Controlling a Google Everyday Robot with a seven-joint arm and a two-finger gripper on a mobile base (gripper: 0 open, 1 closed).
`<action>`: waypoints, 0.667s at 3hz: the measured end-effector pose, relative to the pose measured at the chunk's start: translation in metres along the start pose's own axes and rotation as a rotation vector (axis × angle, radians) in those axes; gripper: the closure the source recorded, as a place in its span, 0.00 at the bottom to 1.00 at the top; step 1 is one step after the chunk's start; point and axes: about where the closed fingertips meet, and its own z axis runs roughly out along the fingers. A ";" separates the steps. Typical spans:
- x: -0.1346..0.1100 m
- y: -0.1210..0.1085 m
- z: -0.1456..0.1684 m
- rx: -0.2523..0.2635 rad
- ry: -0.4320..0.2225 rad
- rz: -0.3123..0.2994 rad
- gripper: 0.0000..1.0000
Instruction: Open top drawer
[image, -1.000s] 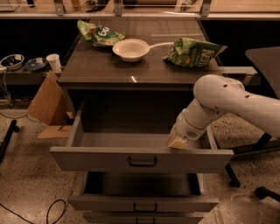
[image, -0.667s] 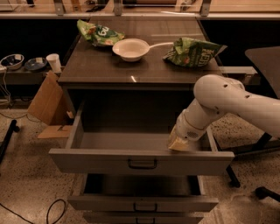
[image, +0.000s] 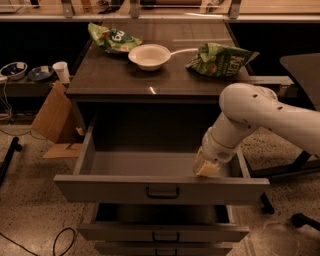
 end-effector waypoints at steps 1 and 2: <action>0.002 0.009 -0.021 -0.033 0.057 -0.043 1.00; -0.009 0.009 -0.086 0.052 0.096 -0.036 1.00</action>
Offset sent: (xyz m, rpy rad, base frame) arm 0.0010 -0.0300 0.1325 -0.1382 -0.1070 0.0182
